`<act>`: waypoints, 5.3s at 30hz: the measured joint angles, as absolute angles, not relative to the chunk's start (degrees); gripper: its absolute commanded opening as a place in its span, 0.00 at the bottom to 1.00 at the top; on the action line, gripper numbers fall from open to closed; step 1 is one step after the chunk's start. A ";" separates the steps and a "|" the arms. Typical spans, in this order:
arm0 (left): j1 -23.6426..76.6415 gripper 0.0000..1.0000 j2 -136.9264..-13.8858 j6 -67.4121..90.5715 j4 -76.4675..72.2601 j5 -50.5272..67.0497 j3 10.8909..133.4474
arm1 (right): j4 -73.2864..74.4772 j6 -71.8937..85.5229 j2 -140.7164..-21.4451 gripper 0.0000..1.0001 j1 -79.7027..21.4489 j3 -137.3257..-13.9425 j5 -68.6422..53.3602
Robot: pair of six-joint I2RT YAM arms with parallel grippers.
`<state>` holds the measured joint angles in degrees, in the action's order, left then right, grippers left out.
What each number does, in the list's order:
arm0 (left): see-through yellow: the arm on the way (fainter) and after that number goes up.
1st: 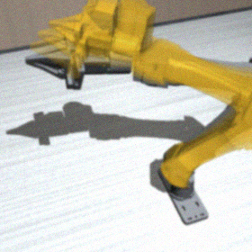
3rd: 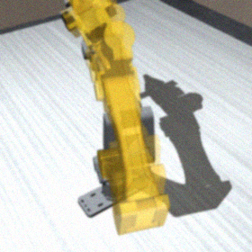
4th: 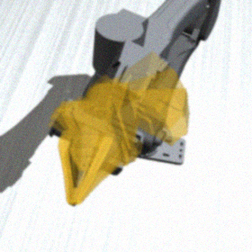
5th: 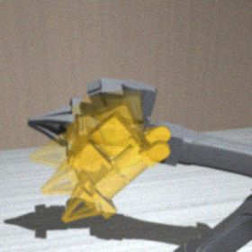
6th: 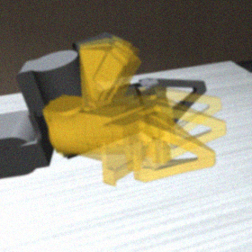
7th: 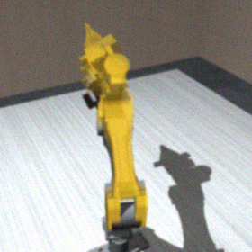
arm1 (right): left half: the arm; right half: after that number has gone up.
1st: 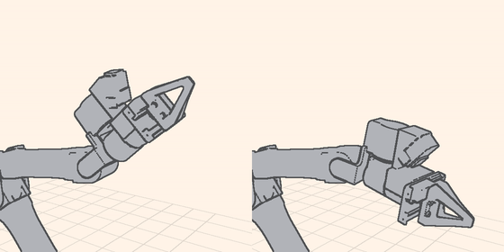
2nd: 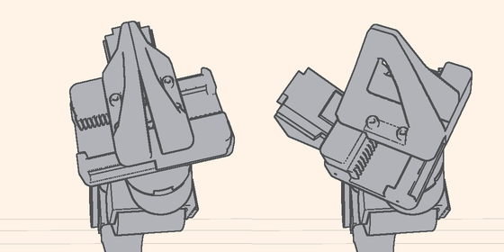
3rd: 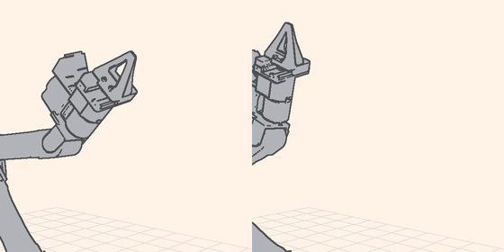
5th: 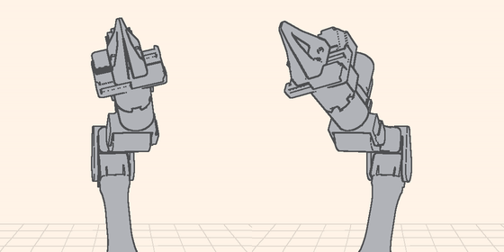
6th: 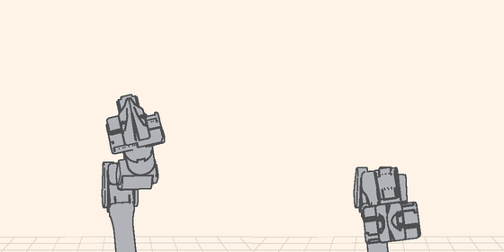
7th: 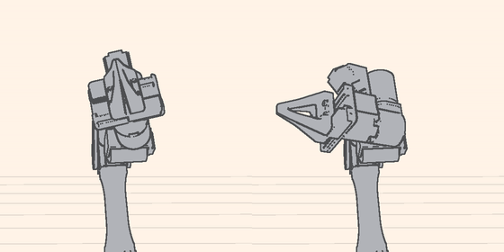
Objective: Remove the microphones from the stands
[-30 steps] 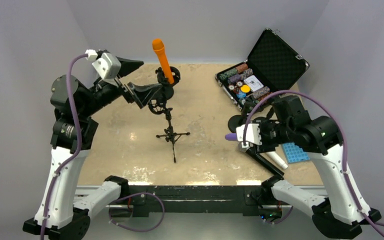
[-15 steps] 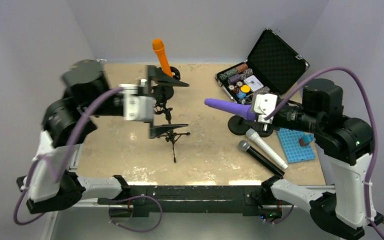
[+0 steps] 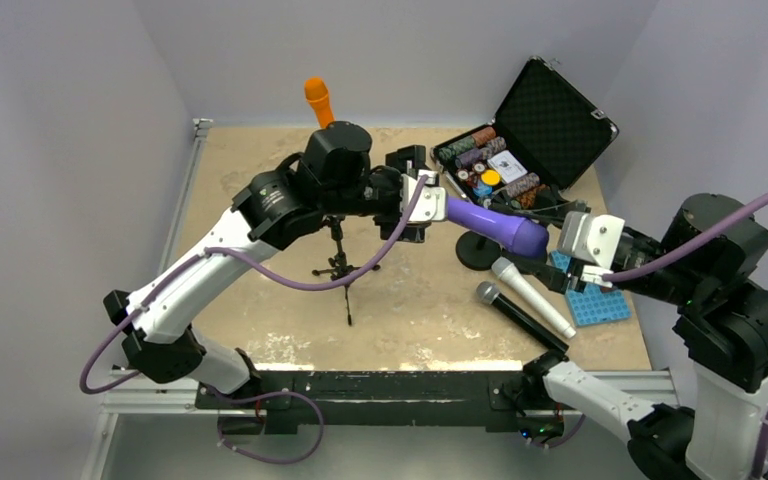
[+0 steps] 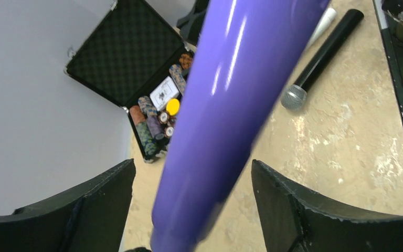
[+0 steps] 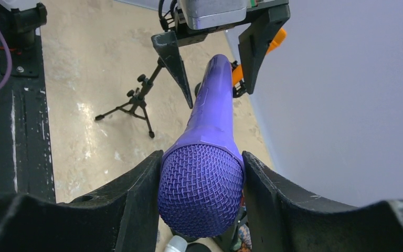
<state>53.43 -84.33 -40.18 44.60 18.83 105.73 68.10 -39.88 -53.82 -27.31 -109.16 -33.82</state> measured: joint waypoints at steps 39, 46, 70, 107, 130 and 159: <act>45.80 0.00 -84.33 5.45 8.03 31.20 96.42 | 20.80 8.43 -58.52 0.91 -25.87 -90.08 -33.32; 46.22 0.00 -85.91 8.08 4.54 31.55 98.80 | 13.56 16.43 -64.73 0.82 -25.82 -92.44 -35.88; 46.19 0.31 -86.11 10.15 0.27 36.27 98.78 | 2.50 21.78 -70.32 0.00 -25.39 -98.35 -38.92; 35.18 0.96 -75.22 -1.21 13.78 25.50 111.50 | 62.04 -36.99 -70.96 0.00 -18.61 -70.08 -37.10; 29.47 0.98 -70.11 -5.26 15.73 23.03 109.73 | 50.33 -26.85 -91.55 0.00 -26.24 -55.72 -18.46; 28.51 0.99 -67.29 -5.13 15.94 22.50 105.25 | 51.66 -28.99 -88.86 0.96 -22.85 -47.88 -2.50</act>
<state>28.51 -67.29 -5.13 15.94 22.50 105.25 51.66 -28.99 -88.86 -22.85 -47.88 -2.50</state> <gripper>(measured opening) 0.983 0.958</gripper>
